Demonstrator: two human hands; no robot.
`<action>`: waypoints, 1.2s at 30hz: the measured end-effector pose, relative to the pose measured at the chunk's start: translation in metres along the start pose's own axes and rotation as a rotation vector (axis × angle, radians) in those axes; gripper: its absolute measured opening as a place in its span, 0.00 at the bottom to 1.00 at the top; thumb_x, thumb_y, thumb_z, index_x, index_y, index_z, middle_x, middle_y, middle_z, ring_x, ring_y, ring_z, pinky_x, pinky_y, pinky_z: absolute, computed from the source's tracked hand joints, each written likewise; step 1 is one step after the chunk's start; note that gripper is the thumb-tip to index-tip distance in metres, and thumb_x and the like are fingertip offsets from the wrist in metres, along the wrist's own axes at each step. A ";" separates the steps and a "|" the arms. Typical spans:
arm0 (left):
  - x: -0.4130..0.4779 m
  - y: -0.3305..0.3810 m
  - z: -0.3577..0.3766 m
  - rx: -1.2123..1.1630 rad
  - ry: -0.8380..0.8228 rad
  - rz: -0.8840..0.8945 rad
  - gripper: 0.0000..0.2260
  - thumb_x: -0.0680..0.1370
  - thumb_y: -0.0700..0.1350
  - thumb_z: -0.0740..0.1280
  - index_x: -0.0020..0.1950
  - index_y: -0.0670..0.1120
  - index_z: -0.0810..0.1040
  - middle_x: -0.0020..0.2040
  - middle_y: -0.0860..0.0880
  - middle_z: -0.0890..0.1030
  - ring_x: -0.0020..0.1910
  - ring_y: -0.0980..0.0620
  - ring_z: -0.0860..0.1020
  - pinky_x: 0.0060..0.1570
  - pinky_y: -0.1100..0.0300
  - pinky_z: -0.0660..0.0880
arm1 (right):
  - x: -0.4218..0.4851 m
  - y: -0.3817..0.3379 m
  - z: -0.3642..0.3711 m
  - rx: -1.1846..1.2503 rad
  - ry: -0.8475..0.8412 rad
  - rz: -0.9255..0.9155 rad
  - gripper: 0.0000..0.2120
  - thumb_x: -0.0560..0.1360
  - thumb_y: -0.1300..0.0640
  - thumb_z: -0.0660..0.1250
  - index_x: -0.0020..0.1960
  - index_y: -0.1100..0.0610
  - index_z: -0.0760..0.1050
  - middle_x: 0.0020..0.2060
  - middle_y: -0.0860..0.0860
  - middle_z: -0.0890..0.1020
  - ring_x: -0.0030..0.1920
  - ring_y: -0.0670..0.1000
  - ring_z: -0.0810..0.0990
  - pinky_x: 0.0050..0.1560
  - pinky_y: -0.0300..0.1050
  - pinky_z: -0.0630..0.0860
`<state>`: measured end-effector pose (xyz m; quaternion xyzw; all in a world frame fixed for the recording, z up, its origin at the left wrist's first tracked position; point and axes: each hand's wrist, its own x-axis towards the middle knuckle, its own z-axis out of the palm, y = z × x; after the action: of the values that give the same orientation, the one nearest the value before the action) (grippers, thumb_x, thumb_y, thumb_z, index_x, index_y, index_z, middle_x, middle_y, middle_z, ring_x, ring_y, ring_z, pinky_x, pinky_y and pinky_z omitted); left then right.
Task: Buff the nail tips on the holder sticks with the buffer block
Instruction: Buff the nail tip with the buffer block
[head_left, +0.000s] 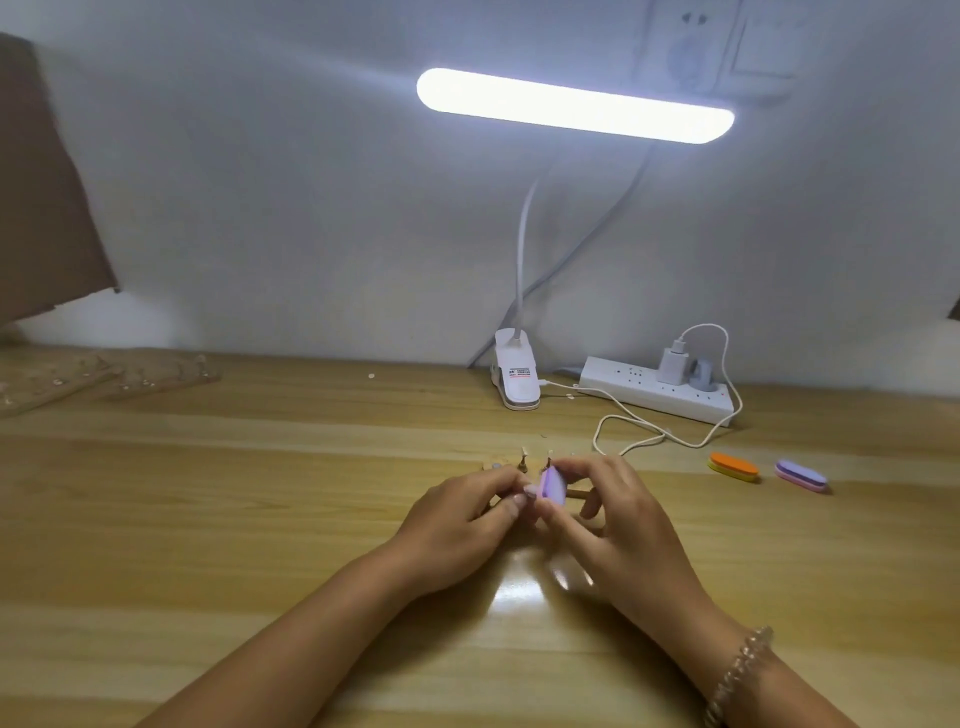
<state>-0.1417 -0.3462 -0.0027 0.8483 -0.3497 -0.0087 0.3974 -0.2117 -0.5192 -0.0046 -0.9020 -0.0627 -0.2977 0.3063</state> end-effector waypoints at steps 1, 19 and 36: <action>0.000 0.000 0.000 0.003 -0.002 0.002 0.08 0.83 0.46 0.61 0.48 0.55 0.76 0.44 0.57 0.79 0.46 0.53 0.77 0.52 0.48 0.74 | -0.001 0.000 -0.001 -0.019 0.007 -0.007 0.17 0.72 0.45 0.70 0.59 0.50 0.77 0.49 0.41 0.75 0.41 0.43 0.74 0.43 0.40 0.73; -0.001 -0.003 0.001 0.044 -0.028 0.000 0.07 0.82 0.47 0.60 0.49 0.54 0.77 0.42 0.59 0.79 0.42 0.54 0.75 0.48 0.49 0.74 | -0.003 -0.005 0.001 -0.065 -0.004 -0.100 0.16 0.70 0.45 0.73 0.53 0.52 0.77 0.46 0.42 0.74 0.41 0.38 0.70 0.42 0.38 0.71; 0.002 -0.010 0.001 0.046 -0.026 -0.004 0.07 0.82 0.46 0.62 0.52 0.54 0.80 0.43 0.60 0.79 0.39 0.60 0.73 0.44 0.55 0.71 | -0.004 -0.006 0.002 -0.047 -0.041 -0.115 0.16 0.69 0.46 0.74 0.52 0.51 0.76 0.46 0.42 0.74 0.39 0.43 0.73 0.37 0.37 0.71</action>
<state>-0.1351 -0.3437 -0.0099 0.8578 -0.3530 -0.0123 0.3734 -0.2157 -0.5132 -0.0047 -0.9097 -0.1139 -0.2976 0.2662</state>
